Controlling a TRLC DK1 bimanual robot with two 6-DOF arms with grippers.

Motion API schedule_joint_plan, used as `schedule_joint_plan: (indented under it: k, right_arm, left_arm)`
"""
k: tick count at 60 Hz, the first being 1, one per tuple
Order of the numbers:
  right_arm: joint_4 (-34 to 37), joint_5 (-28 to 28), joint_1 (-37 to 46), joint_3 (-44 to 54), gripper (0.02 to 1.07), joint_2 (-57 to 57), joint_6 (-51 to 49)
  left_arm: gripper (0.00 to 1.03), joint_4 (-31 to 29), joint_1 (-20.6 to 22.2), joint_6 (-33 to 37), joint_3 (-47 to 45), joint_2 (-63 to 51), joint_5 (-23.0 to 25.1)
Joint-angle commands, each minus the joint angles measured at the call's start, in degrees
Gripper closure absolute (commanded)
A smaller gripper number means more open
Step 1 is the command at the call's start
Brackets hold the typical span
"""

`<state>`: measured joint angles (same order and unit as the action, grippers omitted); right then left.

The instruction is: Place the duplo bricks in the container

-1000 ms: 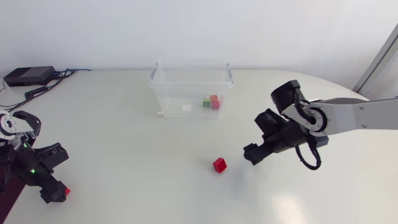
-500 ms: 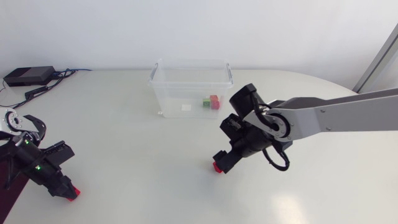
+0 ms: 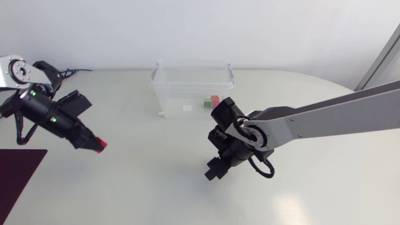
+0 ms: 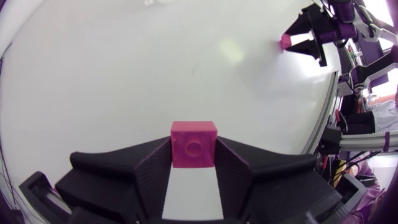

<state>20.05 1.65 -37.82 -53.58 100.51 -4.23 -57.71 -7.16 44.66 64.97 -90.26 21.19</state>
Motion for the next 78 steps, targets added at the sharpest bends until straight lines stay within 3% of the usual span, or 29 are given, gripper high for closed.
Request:
schedule_joint_plan:
  k: [1,11,21,37,50,54,55,59,61,78]
  right_arm:
    - [-0.5,-0.3,-0.9,0.3,0.74,0.9,1.3]
    - [2.7,-0.8,-0.8,-2.3,0.81,-2.2,1.2]
    - [5.7,-0.7,2.9,-6.3,0.81,-7.3,1.0]
    - [6.9,-0.7,7.4,-15.9,0.80,-7.6,1.0]
    - [4.4,-1.7,9.3,-22.8,0.80,-5.0,1.2]
    - [2.4,-2.2,10.1,-24.1,0.80,-3.7,1.2]
    - [1.7,-2.4,10.4,-24.4,0.80,-3.2,1.2]
    - [-0.5,-2.5,11.6,-26.0,0.79,-1.3,1.1]
    - [-0.9,-2.4,12.3,-27.6,0.79,0.0,1.1]
    - [-2.6,-2.3,14.1,-39.7,0.79,7.0,0.9]
  left_arm:
    - [0.81,1.1,3.6,-5.3,4.4,-0.7,1.5]
    - [0.81,6.2,10.0,-14.6,17.2,-8.5,6.1]
    - [0.81,15.3,13.9,-22.1,21.9,-10.9,8.1]
    - [0.80,29.9,17.0,-32.4,27.2,-15.6,8.1]
    - [0.75,35.2,19.0,-35.8,35.9,-23.8,6.0]
    - [0.67,35.3,19.7,-36.1,38.6,-26.3,4.4]
    - [0.61,35.3,19.7,-36.2,39.3,-27.2,3.9]
    - [0.28,35.3,20.3,-36.2,40.9,-28.8,2.3]
    - [0.04,35.3,20.6,-36.3,41.4,-29.3,1.6]
    - [0.03,35.1,19.9,-37.1,40.3,-23.6,-1.7]
